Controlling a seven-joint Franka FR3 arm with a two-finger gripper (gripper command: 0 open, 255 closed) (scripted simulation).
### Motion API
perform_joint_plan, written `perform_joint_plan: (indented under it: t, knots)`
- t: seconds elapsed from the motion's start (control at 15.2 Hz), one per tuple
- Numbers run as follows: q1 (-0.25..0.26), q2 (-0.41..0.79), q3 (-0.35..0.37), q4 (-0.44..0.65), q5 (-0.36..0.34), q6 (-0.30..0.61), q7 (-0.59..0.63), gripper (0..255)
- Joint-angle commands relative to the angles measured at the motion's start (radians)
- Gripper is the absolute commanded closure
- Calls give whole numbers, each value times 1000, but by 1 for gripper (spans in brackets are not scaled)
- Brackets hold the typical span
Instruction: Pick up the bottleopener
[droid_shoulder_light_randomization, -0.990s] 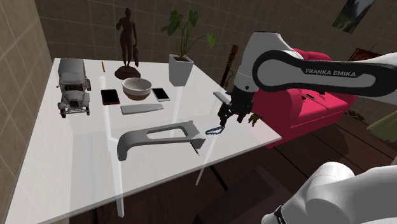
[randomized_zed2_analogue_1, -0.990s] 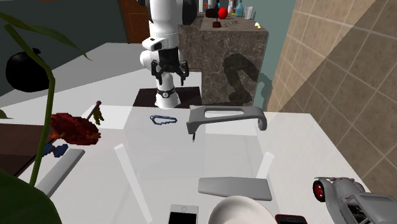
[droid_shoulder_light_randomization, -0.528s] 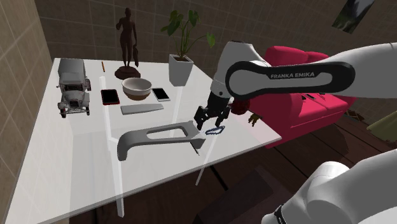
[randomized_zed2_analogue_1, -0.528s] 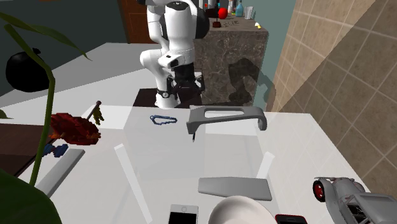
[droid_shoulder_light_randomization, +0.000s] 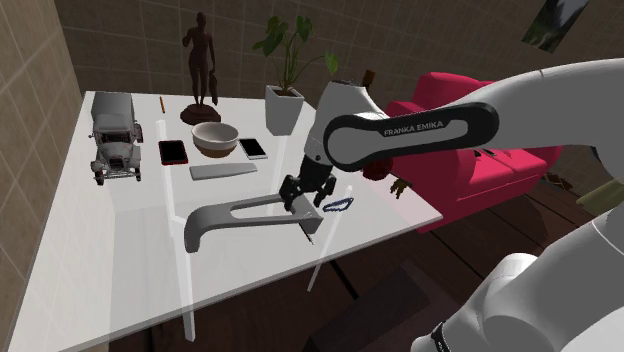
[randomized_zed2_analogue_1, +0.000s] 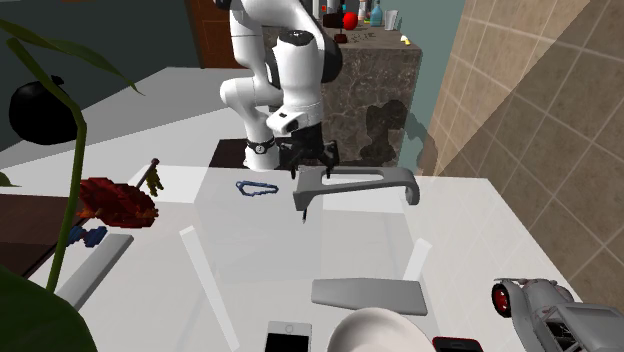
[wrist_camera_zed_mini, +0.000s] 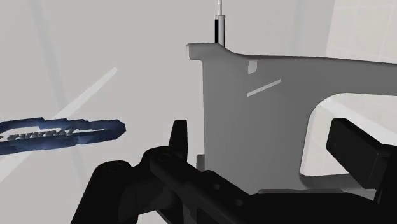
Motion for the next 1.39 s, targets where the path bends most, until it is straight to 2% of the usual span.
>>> perform_joint_plan:
  t: [0.0, 0.33, 0.4, 0.99, 1.32]
  knots:
    - [0, 11, 1, -17, 0, 29, -1, 0]
    - [1, 29, 3, -35, -1, 65, -1, 0]
    - [1, 30, 3, -34, -1, 65, -1, 255]
    - [1, 29, 3, -35, -1, 65, -1, 255]
    - [0, -4, 0, 2, 1, -4, 0, 255]
